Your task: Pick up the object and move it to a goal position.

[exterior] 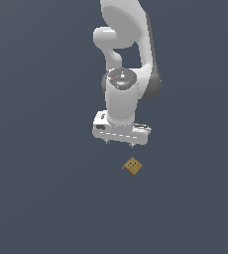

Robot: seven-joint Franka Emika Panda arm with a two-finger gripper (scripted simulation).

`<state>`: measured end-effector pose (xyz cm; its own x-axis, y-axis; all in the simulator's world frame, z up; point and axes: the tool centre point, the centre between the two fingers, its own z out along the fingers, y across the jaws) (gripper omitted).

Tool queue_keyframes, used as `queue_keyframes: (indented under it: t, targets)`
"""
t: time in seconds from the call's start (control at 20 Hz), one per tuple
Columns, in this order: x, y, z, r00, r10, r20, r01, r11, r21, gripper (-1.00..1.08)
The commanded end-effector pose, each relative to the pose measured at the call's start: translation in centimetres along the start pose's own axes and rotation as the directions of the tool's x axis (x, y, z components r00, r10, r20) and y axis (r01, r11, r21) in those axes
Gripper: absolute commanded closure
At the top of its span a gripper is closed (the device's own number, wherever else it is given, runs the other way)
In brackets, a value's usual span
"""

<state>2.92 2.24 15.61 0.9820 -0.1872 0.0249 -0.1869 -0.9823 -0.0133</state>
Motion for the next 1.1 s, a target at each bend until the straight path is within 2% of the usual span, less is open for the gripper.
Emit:
queue_keyframes:
  t: [0.0, 0.4, 1.05]
  targets:
    - [0.3, -0.6, 0.7, 0.999, 0.046, 0.003, -0.046, 0.999, 0.0, -0.92]
    - [1.5, -2.7, 3.8, 0.974, 0.228, 0.011, -0.228, 0.974, -0.004, -0.92]
    - [2.6, -5.9, 8.4, 0.884, 0.467, 0.015, -0.467, 0.884, -0.019, -0.92]
